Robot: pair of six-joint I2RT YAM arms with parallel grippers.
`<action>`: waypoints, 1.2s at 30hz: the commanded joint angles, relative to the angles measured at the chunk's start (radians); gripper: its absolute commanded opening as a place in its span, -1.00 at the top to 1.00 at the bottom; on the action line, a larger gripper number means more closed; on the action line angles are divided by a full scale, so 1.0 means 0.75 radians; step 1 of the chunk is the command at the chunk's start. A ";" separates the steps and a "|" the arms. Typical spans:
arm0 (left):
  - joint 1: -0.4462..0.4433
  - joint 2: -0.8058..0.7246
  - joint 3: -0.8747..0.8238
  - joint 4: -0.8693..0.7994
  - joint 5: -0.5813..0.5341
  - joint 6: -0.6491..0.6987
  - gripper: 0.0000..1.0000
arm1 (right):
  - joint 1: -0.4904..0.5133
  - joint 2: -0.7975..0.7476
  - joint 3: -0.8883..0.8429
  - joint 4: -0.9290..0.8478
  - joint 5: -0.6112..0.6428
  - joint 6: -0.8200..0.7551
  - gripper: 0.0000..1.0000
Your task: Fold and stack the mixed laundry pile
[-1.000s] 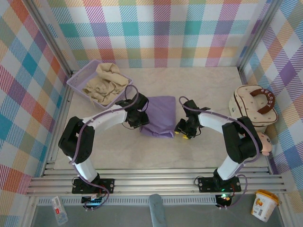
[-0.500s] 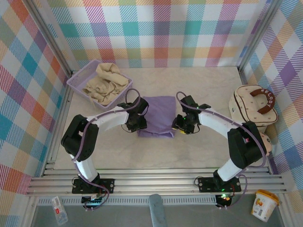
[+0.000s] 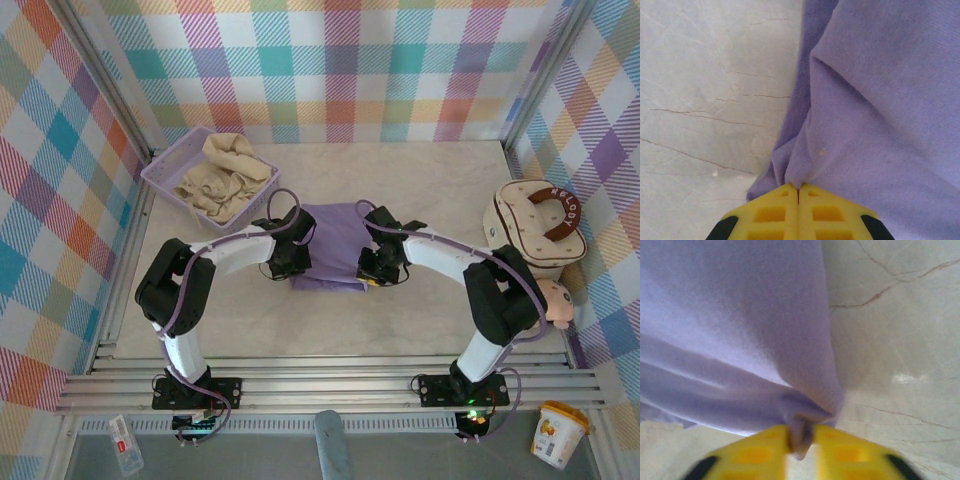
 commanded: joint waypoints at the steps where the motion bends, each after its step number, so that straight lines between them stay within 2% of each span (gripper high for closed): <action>1: -0.006 -0.076 0.016 -0.082 -0.024 -0.009 1.00 | -0.001 0.013 0.036 -0.042 0.047 0.010 1.00; 7: -0.009 -0.171 0.048 -0.214 0.017 -0.048 1.00 | -0.001 -0.057 -0.049 -0.060 0.066 -0.014 1.00; 13: -0.074 -0.270 -0.108 -0.185 0.119 -0.175 1.00 | -0.001 -0.053 -0.096 -0.069 0.073 -0.010 1.00; 16: -0.125 -0.219 -0.186 -0.142 0.174 -0.223 1.00 | -0.002 -0.062 -0.091 -0.089 0.101 -0.011 0.79; 17: -0.135 -0.186 -0.189 -0.141 0.191 -0.224 0.94 | -0.001 -0.066 -0.082 -0.103 0.113 -0.019 0.64; 18: -0.138 -0.161 -0.173 -0.167 0.183 -0.220 0.74 | -0.002 -0.071 -0.068 -0.121 0.126 -0.029 0.48; 22: -0.123 -0.157 -0.036 -0.321 0.023 -0.172 0.00 | -0.001 -0.130 -0.002 -0.217 0.196 -0.078 0.22; 24: -0.098 -0.190 0.060 -0.364 -0.039 -0.143 -0.12 | -0.001 -0.179 0.036 -0.247 0.217 -0.111 0.17; 27: -0.067 -0.213 0.173 -0.319 -0.040 -0.102 -0.06 | -0.002 -0.226 0.077 -0.222 0.181 -0.149 0.26; 28: -0.066 -0.211 0.193 -0.279 -0.032 -0.096 0.03 | -0.001 -0.225 0.090 -0.205 0.161 -0.151 0.34; 33: -0.066 -0.064 0.230 -0.065 0.058 -0.111 0.82 | -0.003 -0.103 0.100 -0.061 0.037 -0.115 0.80; 36: -0.062 0.050 0.209 -0.047 0.034 -0.130 0.89 | -0.011 -0.001 0.065 0.026 -0.008 -0.068 0.86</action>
